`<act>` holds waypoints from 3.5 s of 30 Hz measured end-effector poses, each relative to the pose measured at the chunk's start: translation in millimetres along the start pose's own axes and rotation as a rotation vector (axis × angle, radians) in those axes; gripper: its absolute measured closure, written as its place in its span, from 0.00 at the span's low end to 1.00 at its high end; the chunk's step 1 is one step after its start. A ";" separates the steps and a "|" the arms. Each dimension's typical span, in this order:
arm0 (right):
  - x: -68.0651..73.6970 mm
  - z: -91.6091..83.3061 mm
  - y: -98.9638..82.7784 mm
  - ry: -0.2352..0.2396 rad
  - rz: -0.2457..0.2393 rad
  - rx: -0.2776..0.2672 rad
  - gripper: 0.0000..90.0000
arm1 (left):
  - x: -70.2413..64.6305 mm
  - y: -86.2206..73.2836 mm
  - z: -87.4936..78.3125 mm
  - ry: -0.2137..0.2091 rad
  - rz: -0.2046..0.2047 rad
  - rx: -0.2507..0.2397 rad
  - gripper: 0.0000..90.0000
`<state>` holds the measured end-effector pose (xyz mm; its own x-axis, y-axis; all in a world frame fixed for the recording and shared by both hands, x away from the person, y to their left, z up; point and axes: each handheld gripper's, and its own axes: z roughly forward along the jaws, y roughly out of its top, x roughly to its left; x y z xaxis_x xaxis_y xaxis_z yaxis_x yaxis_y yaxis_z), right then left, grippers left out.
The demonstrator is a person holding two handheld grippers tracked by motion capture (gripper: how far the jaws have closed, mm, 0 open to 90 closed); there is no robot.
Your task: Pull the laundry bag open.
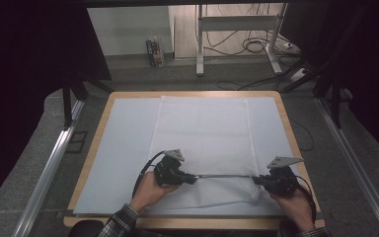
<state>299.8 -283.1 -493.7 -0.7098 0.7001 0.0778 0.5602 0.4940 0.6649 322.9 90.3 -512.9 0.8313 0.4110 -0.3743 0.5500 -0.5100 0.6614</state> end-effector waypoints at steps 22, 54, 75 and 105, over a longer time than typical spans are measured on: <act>-4.2 -1.9 -3.1 -0.016 0.011 0.005 0.95 | 9.3 -23.7 -34.1 0.049 -0.051 -0.025 0.97; -4.0 -1.4 -3.3 -0.024 0.006 0.012 0.95 | 12.4 -57.7 -72.7 0.120 -0.110 -0.051 0.97; -4.3 -1.6 -3.4 -0.030 0.007 0.015 0.95 | 15.6 -84.3 -100.4 0.163 -0.176 -0.105 0.97; -4.5 0.3 -3.7 -0.014 0.013 0.028 0.95 | 22.0 -106.1 -122.0 0.247 -0.233 -0.109 0.97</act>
<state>301.1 -287.9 -496.8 -0.6960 0.7140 0.0757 0.5815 0.4986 0.6428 273.0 245.6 -512.0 0.6322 0.6842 -0.3636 0.6998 -0.3029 0.6469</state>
